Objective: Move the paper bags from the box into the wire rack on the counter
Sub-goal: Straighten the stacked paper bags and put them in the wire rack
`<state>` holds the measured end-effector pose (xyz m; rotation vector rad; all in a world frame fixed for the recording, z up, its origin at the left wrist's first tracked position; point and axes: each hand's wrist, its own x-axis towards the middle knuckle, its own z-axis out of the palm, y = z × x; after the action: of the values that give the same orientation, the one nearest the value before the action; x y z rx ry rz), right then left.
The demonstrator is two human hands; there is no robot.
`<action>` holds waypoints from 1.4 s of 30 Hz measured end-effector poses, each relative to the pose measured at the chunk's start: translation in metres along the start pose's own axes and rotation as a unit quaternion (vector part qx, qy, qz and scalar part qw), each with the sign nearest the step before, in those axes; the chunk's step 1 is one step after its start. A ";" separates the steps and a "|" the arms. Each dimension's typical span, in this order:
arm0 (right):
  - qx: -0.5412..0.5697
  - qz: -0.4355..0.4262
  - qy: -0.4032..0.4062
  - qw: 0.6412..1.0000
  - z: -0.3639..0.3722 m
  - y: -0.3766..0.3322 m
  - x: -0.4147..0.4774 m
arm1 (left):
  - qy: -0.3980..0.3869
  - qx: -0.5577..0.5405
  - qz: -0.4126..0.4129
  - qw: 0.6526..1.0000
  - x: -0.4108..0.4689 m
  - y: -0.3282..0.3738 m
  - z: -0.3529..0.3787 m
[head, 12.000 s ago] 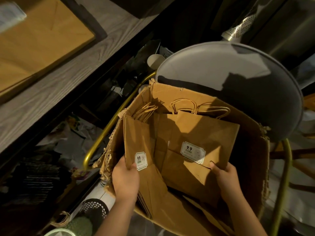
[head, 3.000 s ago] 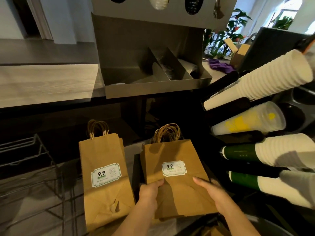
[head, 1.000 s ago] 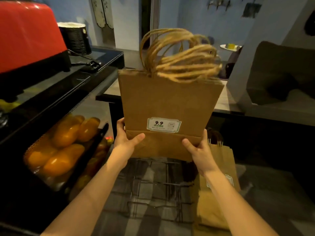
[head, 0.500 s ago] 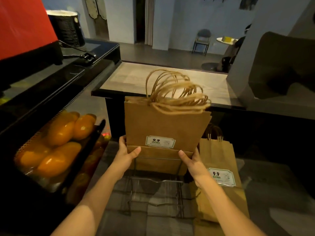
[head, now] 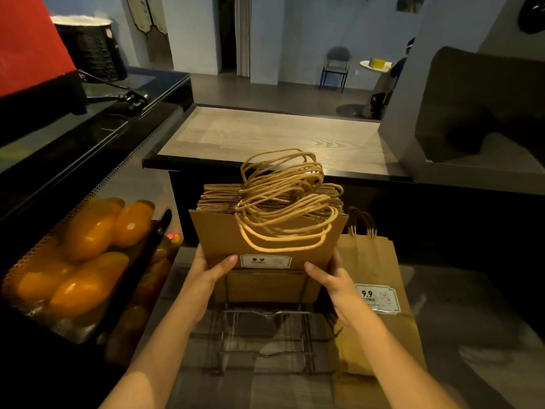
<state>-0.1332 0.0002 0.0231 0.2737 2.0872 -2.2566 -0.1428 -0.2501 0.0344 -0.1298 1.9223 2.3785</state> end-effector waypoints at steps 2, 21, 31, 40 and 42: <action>-0.003 0.000 -0.001 1.000 -0.007 0.000 -0.005 | 0.017 0.015 0.019 1.000 -0.003 0.003 0.005; 0.030 -0.009 0.089 0.996 -0.140 -0.007 -0.077 | 0.052 0.096 -0.083 0.991 -0.146 -0.036 0.175; 0.022 0.008 0.086 0.996 -0.176 -0.003 -0.093 | -0.013 0.278 -0.074 0.958 -0.093 -0.050 0.229; -0.002 0.101 0.086 0.991 -0.166 0.006 -0.074 | -0.012 0.304 -0.168 0.938 -0.048 -0.077 0.232; 0.014 0.118 0.094 0.988 -0.160 0.006 -0.069 | 0.003 0.261 -0.197 0.945 -0.041 -0.082 0.232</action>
<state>-0.0501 0.1531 0.0174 0.7215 1.9823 -2.1940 -0.0961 -0.0067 0.0080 -0.4346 2.2009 1.5694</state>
